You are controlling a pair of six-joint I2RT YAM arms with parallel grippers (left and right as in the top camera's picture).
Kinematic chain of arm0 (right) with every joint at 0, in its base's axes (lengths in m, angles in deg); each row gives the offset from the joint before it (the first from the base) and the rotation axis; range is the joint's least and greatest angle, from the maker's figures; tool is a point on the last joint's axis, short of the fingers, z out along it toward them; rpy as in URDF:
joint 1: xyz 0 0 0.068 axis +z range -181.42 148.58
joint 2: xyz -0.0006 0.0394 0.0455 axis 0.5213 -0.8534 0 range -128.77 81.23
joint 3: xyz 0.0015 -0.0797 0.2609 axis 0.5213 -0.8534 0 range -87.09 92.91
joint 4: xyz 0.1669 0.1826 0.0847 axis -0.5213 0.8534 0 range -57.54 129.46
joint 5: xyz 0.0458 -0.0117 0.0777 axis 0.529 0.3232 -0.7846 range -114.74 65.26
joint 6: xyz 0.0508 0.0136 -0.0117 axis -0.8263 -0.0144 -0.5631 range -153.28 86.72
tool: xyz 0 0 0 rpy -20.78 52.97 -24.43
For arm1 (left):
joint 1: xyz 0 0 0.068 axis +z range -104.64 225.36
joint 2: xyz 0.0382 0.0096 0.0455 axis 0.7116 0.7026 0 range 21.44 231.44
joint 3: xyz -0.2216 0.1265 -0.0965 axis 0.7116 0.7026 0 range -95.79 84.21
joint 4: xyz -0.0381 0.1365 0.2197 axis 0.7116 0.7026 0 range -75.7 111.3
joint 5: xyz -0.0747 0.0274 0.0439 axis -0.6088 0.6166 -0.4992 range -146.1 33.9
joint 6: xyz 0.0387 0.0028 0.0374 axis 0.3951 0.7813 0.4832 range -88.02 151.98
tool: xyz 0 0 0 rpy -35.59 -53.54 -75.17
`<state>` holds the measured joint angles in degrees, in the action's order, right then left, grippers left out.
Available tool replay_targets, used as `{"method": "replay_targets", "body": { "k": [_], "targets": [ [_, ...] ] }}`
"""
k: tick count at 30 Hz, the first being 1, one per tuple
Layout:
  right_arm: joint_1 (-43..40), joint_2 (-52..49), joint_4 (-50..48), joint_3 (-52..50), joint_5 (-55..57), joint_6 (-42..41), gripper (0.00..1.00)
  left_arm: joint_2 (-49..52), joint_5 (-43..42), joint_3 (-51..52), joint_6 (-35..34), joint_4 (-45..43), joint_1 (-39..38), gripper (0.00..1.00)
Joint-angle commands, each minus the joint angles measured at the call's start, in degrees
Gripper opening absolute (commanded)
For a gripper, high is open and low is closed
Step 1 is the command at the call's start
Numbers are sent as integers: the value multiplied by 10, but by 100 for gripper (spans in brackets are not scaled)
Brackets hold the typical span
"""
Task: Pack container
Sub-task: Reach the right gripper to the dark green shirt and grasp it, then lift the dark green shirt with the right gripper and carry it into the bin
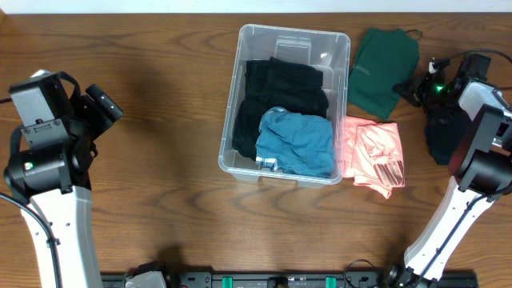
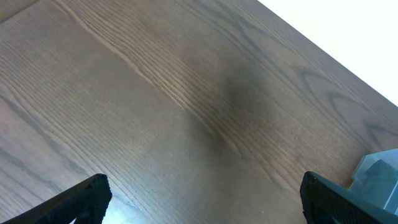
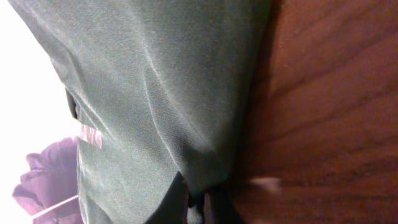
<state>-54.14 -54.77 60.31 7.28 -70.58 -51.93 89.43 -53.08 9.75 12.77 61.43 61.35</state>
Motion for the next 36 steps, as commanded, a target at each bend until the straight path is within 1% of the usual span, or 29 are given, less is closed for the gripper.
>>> {"method": "replay_targets", "body": {
  "k": [1,8,23,31,36],
  "targets": [
    [1,-21,11,-22,14,-6,1,-1,7,-4,7,0,2,98],
    [-11,57,-11,-22,-73,-6,1,-1,7,-4,7,0,2,98],
    [2,319,-33,-22,-108,-6,1,-1,7,-4,7,0,2,98],
    [63,395,-42,-22,-119,-14,1,-1,7,-4,7,0,2,98],
    [132,404,-93,-22,-142,-24,1,-1,7,-4,7,0,2,98]
  ]
}}
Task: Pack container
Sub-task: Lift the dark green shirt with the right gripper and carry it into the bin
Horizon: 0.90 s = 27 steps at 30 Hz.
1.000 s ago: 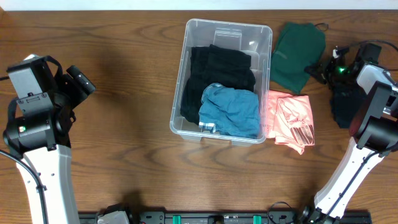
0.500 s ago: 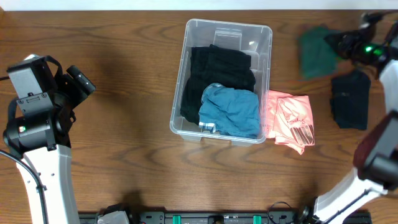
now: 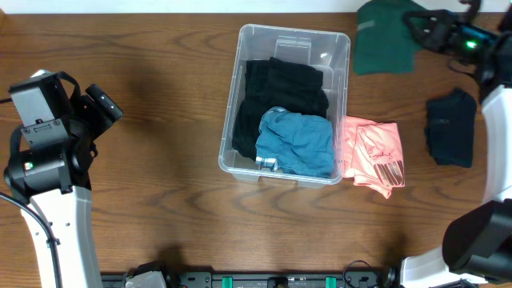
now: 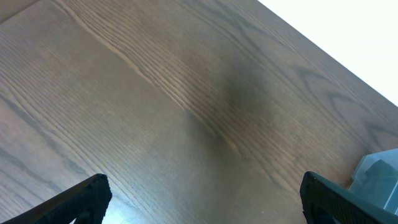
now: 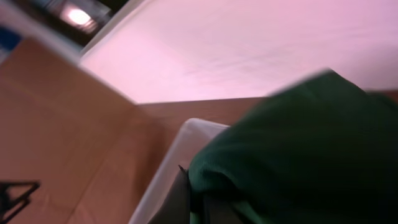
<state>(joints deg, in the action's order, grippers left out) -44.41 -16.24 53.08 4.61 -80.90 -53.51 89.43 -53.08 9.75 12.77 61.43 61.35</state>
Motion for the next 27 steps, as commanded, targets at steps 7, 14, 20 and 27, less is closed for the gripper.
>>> {"method": "replay_targets", "body": {
  "k": [7,14,20,27],
  "targets": [
    [150,11,-114,4,11,-5,1,-1,7,-4,7,0,2,98],
    [242,-15,-114,4,55,-5,1,-1,7,-4,7,0,2,98],
    [278,-58,-120,4,86,1,1,-1,7,-4,7,0,2,98],
    [280,-106,-217,4,-18,0,1,-1,7,-4,7,0,2,98]
  ]
}}
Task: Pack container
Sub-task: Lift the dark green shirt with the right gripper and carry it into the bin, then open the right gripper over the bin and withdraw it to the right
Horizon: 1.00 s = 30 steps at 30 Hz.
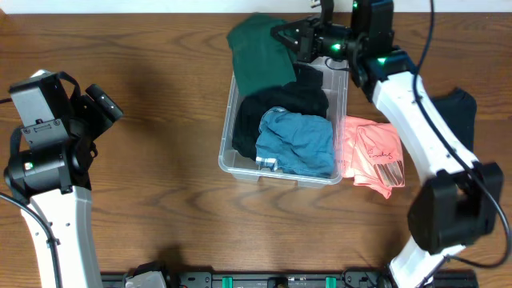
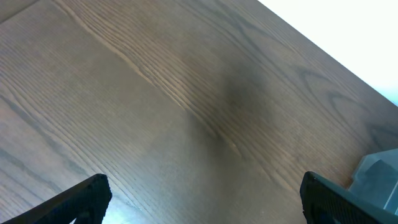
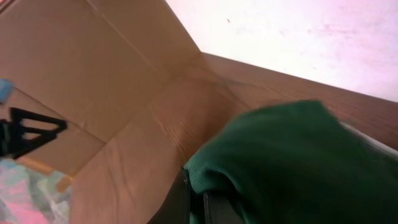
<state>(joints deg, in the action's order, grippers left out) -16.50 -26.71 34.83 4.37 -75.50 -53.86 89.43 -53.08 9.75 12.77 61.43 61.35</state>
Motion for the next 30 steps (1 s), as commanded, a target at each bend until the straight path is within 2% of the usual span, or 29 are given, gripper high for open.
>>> {"method": "replay_targets", "body": {
  "k": [1,5,13,20,24,30],
  "targets": [
    [1,-2,-47,7,-82,1,1,-1,7,-4,7,0,2,98],
    [-3,-3,-69,7,-91,7,1,-1,7,-4,7,0,2,98],
    [-42,-59,65,6,-61,89,1,-1,7,-4,7,0,2,98],
    [-75,-122,87,6,-55,99,1,-1,7,-4,7,0,2,98],
    [-89,-124,138,6,10,120,1,-1,7,-4,7,0,2,98],
    [-94,-124,176,6,15,132,2,-1,7,-4,7,0,2,98]
  ]
}}
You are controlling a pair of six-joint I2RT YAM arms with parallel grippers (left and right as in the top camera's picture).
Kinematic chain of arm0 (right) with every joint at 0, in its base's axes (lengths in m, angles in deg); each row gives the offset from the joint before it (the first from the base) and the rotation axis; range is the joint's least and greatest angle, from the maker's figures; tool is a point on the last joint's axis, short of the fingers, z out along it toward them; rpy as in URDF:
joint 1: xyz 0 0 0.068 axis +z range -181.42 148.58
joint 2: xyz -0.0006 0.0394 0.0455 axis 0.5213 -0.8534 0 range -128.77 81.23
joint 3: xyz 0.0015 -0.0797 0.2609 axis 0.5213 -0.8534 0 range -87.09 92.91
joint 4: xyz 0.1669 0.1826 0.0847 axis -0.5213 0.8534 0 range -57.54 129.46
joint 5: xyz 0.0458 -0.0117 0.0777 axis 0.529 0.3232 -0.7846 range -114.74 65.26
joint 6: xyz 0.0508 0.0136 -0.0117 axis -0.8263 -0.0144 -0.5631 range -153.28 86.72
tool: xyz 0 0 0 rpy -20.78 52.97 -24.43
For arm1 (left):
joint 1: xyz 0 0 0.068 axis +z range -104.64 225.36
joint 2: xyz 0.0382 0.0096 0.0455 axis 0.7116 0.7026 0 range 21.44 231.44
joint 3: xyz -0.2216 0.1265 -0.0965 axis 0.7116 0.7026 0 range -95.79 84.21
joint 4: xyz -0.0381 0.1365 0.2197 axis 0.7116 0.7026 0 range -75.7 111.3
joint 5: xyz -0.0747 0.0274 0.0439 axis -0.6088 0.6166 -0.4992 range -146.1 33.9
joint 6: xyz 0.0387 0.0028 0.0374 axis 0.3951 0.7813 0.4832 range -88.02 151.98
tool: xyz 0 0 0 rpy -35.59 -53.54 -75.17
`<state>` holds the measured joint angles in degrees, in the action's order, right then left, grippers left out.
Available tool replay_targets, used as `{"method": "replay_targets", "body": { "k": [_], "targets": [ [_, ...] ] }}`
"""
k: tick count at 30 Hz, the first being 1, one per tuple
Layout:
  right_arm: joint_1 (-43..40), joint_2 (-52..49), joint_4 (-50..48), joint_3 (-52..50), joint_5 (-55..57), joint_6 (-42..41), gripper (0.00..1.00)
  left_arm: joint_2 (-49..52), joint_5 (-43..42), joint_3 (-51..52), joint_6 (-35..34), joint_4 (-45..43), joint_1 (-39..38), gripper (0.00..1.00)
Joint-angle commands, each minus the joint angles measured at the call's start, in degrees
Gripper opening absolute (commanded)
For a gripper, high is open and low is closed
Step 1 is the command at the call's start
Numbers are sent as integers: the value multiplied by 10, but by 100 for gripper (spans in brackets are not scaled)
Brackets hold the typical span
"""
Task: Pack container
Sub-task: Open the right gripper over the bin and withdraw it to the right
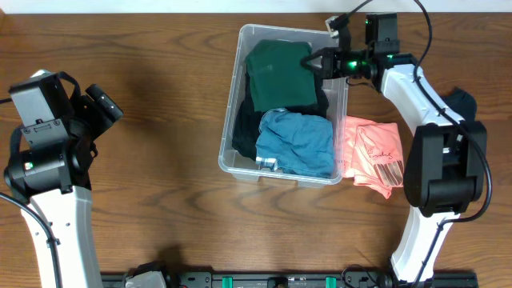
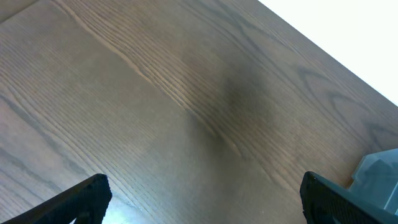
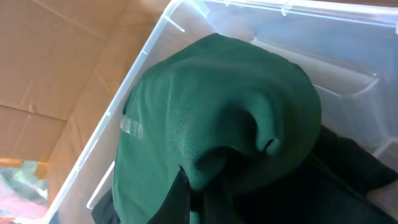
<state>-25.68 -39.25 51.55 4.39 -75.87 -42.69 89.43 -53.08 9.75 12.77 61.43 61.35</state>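
A clear plastic container point(image 1: 235, 112) stands mid-table with black point(image 1: 240, 128) and blue point(image 1: 296, 142) garments inside. A dark green garment point(image 1: 278, 74) point(image 3: 205, 118) lies over the black one in the far half. My right gripper point(image 1: 318, 62) point(image 3: 200, 196) reaches in over the right wall, shut on a fold of the green garment. A pink garment point(image 1: 373, 154) and a dark navy one point(image 1: 464, 102) lie right of the container. My left gripper point(image 2: 202, 199) hovers open over bare wood at far left.
The left arm's body point(image 1: 48, 136) stands at the table's left edge. The right arm point(image 1: 416, 80) stretches across the container's far right corner and partly hides the navy garment.
My right gripper has come down with the green garment from above the container's far left corner into the far half, where the garment now rests on the black one.
My right gripper was shut on the green garment lying right of the container. It then held the garment up at the table's far edge, then above the container's far left corner, and now inside. My left arm has stayed still.
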Motion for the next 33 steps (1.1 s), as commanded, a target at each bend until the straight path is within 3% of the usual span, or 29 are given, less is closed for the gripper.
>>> {"method": "replay_targets", "body": {
  "k": [1,4,9,16,27,33],
  "targets": [
    [-3,2,11,6,19,20,4,-1,7,-4,7,0,2,98],
    [-11,3,10,7,21,19,21,-1,7,-4,7,0,2,98],
    [-25,23,0,7,43,-24,37,-1,7,-4,7,0,2,98],
    [-28,101,-11,7,59,-54,36,-1,7,-4,7,0,2,98],
    [-17,204,62,7,214,-66,37,-1,7,-4,7,0,2,98],
    [-105,224,166,7,252,-79,71,-1,7,-4,7,0,2,98]
  ]
}}
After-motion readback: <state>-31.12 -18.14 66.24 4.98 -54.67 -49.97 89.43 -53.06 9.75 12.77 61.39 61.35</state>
